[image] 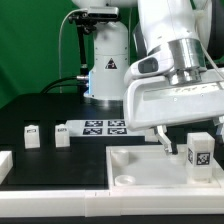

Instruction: Assemble one leg

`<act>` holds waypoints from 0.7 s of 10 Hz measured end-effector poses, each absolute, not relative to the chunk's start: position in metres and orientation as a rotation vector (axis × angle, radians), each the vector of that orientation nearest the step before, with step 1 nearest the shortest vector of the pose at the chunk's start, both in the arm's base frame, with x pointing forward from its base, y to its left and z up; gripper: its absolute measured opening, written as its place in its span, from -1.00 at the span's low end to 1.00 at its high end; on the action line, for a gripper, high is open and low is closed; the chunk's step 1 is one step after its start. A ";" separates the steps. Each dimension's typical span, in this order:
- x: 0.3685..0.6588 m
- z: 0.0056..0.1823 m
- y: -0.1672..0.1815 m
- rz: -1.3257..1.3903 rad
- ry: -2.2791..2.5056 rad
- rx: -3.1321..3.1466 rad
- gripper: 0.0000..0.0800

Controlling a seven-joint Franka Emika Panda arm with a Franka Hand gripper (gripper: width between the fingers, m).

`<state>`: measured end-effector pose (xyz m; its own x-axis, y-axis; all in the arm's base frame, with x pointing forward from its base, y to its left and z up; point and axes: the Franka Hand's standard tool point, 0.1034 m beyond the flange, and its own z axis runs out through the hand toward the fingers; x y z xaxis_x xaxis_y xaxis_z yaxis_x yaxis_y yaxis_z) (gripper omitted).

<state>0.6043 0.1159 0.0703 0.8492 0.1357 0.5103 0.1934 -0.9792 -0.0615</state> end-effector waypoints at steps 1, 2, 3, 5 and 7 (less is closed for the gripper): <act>0.603 0.069 0.119 -0.718 -0.267 -2.922 0.62; 0.602 0.071 0.124 -0.572 -0.252 -2.933 0.62; 0.601 0.074 0.127 -0.389 -0.246 -2.945 0.62; 0.605 0.079 0.128 -0.152 -0.255 -2.943 0.62; 0.612 0.084 0.121 0.026 -0.348 -2.916 0.62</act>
Offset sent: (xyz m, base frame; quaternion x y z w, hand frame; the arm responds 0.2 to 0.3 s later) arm 0.0118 -0.0106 0.0024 -0.0166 -0.2573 -0.0097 0.9661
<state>0.6119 0.1213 0.0840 0.9721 0.2344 0.0064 0.2307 -0.9514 -0.2042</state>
